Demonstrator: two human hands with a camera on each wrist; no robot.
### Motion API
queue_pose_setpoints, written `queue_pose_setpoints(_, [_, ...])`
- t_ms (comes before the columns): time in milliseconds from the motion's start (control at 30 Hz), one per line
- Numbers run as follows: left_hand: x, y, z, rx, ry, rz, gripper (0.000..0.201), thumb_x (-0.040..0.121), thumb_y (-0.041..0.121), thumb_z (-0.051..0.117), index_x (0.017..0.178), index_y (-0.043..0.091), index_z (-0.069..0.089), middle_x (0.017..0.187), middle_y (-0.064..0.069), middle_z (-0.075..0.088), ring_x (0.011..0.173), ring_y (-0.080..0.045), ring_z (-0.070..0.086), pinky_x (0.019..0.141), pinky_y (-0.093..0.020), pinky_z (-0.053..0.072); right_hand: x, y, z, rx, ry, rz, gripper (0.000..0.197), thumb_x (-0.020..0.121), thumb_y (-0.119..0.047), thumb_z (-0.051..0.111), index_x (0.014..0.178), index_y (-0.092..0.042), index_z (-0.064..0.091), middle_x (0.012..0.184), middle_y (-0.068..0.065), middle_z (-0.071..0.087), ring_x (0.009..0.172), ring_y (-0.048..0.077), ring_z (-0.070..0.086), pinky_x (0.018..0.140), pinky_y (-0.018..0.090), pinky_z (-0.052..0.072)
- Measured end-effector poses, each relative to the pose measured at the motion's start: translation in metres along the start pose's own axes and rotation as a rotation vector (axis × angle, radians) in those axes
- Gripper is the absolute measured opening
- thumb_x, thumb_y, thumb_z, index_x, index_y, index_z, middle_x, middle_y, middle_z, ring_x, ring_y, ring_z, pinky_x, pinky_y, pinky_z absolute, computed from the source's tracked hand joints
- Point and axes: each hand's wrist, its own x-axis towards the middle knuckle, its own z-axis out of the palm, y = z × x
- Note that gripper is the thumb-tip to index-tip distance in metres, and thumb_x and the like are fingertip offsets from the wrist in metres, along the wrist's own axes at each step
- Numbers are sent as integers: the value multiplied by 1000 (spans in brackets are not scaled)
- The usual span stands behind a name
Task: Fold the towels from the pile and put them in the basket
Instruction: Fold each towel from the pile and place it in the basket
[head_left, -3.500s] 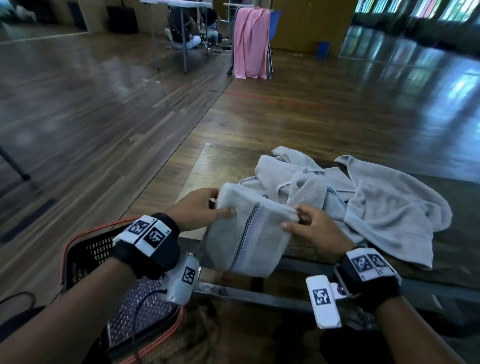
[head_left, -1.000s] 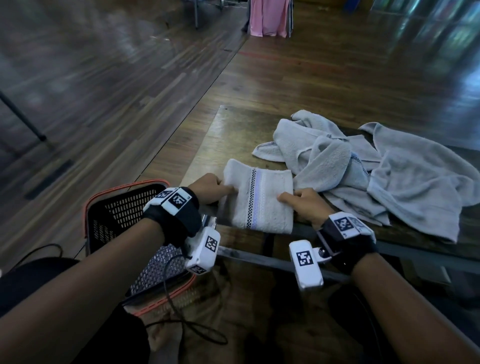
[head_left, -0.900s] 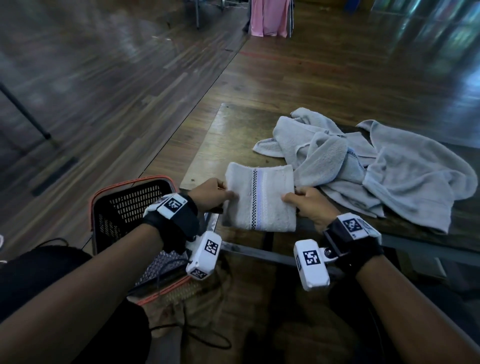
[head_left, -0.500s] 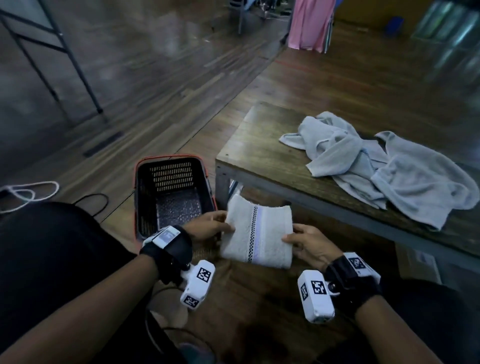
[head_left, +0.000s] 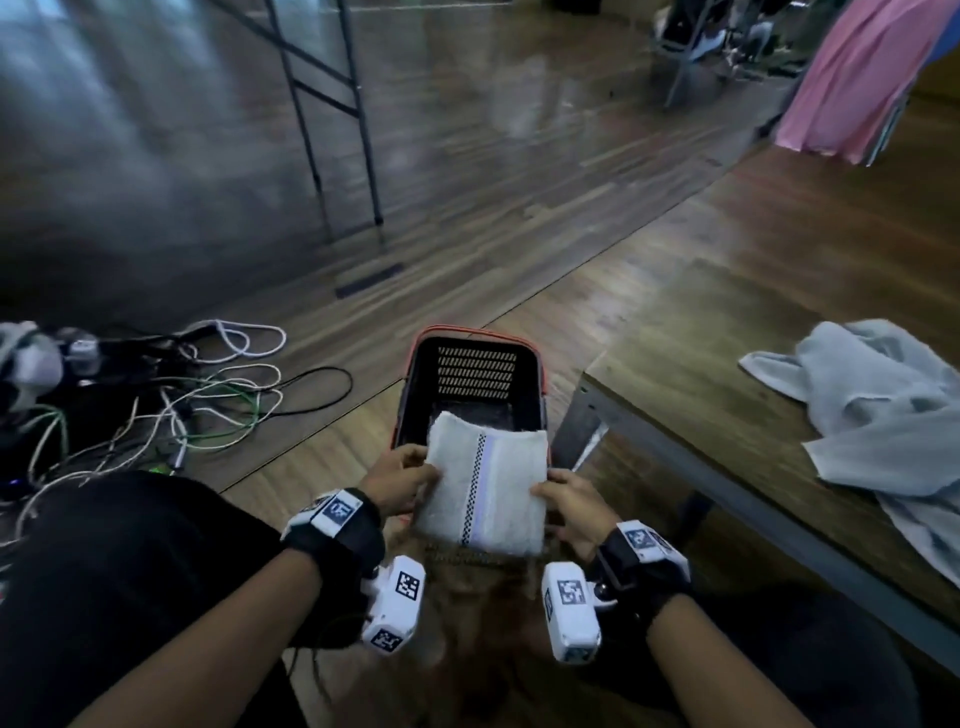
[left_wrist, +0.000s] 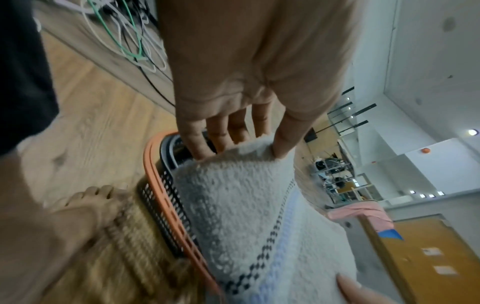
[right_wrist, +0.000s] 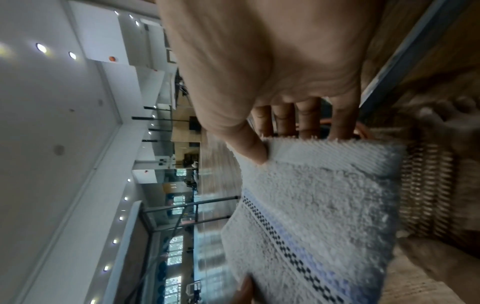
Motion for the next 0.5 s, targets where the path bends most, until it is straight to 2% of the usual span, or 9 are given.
queue_pose_setpoints(67, [38, -2, -9, 90, 44, 7, 18, 87, 2, 53, 102, 10, 58, 95, -6, 57, 82, -17, 52, 68, -27, 44, 40, -5, 15, -23, 15, 19, 27, 90, -4, 49, 116, -8, 56, 87, 6, 63, 73, 16, 58, 53, 23, 45])
queue_pose_setpoints(100, [59, -3, -12, 146, 53, 5, 22, 86, 1, 52, 106, 6, 60, 96, -7, 57, 84, -19, 53, 70, -29, 45, 61, -6, 21, -44, 38, 24, 24, 90, -3, 48, 111, -8, 58, 84, 5, 62, 72, 16, 57, 53, 22, 43])
queue_pose_setpoints(167, [104, -7, -15, 285, 51, -2, 26, 83, 0, 50, 106, 4, 62, 95, -9, 60, 85, -21, 54, 72, -33, 46, 108, -7, 30, -111, 84, 33, 22, 87, -2, 47, 102, -6, 63, 89, 12, 63, 80, 24, 58, 63, 29, 47])
queue_pose_setpoints(200, [127, -9, -14, 363, 50, -9, 27, 82, 1, 50, 106, 5, 63, 98, -10, 61, 86, -21, 55, 72, -31, 46, 131, -6, 33, -154, 104, 45, 24, 85, -2, 47, 101, -3, 64, 94, 15, 63, 86, 28, 58, 72, 35, 49])
queue_pose_setpoints(233, [152, -11, -13, 435, 53, -19, 29, 81, 2, 51, 108, 5, 62, 103, -11, 63, 91, -23, 57, 75, -30, 46, 156, -5, 35, -186, 123, 54, 25, 84, -1, 46, 100, 0, 65, 96, 17, 63, 88, 29, 58, 76, 37, 49])
queue_pose_setpoints(300, [200, -17, -5, 537, 55, -61, 32, 81, 4, 51, 112, 4, 60, 114, -14, 62, 105, -30, 57, 85, -33, 48, 205, -1, 38, -239, 168, 62, 26, 83, 1, 44, 98, 4, 66, 94, 19, 62, 81, 27, 57, 66, 32, 45])
queue_pose_setpoints(367, [248, -26, 6, 607, 55, -104, 32, 80, 5, 51, 111, 2, 60, 116, -17, 61, 108, -33, 57, 87, -35, 46, 254, 3, 40, -283, 220, 79, 30, 84, 2, 42, 104, 9, 63, 95, 20, 61, 84, 28, 56, 63, 28, 39])
queue_pose_setpoints(500, [326, -42, 24, 600, 100, -171, 33, 82, 7, 51, 115, 1, 57, 119, -19, 60, 109, -34, 57, 81, -30, 44, 333, 14, 48, -245, 302, 108, 36, 86, 2, 38, 115, 7, 57, 108, 20, 61, 99, 33, 58, 74, 27, 36])
